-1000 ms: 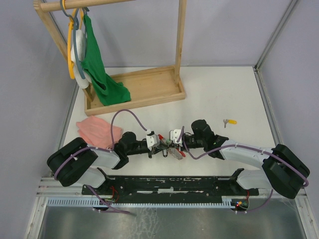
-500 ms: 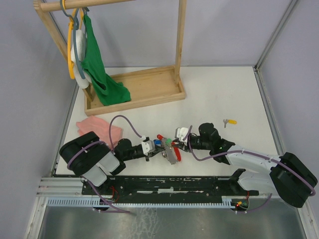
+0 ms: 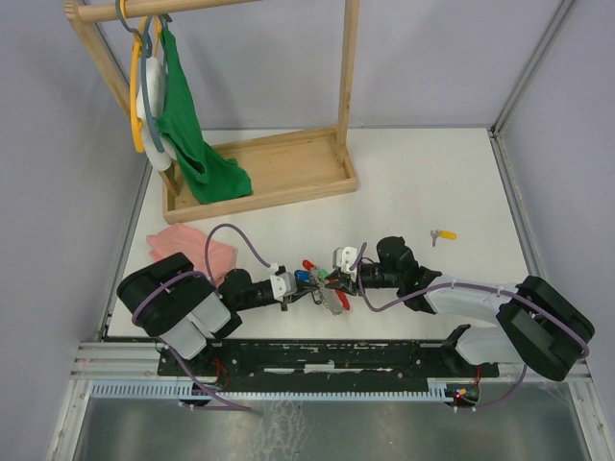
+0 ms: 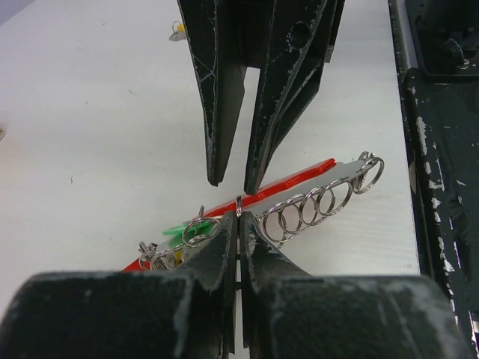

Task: Put the keys on the keyring

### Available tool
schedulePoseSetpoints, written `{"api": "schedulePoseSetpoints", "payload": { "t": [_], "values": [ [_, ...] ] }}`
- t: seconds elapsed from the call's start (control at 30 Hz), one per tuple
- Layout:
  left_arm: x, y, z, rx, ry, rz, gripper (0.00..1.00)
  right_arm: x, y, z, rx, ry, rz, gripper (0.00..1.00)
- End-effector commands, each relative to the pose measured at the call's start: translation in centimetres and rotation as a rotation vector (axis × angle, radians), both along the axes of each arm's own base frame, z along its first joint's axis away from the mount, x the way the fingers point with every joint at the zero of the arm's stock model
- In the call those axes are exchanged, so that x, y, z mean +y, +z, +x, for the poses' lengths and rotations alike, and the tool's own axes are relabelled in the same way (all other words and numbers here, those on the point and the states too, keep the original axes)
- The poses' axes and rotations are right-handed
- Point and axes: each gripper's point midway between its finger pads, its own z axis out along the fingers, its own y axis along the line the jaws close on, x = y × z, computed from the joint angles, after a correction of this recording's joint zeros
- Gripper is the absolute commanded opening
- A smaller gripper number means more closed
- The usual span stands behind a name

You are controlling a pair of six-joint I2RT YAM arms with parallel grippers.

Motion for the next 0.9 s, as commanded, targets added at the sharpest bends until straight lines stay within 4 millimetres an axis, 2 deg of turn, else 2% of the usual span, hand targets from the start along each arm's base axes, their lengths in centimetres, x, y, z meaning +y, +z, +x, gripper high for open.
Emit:
{"api": "schedulePoseSetpoints", "payload": {
  "t": [0.0, 0.23, 0.7, 0.77, 0.87],
  "values": [
    [-0.4, 6.1, -0.2, -0.183, -0.032, -0.180, 0.03, 1.0, 1.4, 0.0, -0.036, 0.051, 0.052, 0.30],
    [-0.5, 6.6, -0.6, -0.182, -0.049, -0.195, 0.03, 1.5, 1.7, 0.2, -0.045, 0.064, 0.064, 0.27],
    [-0.5, 6.9, -0.2, -0.175, -0.031, -0.207, 0.03, 2.0, 2.3, -0.9, -0.017, 0.135, 0.088, 0.24],
    [-0.6, 7.0, -0.3, -0.173, -0.037, -0.210, 0.03, 2.0, 2.2, -0.8, -0.017, 0.133, 0.086, 0.21],
    [-0.6, 7.3, -0.6, -0.174, -0.053, -0.217, 0.03, 2.1, 2.1, -0.6, -0.013, 0.128, 0.081, 0.11]
  ]
}}
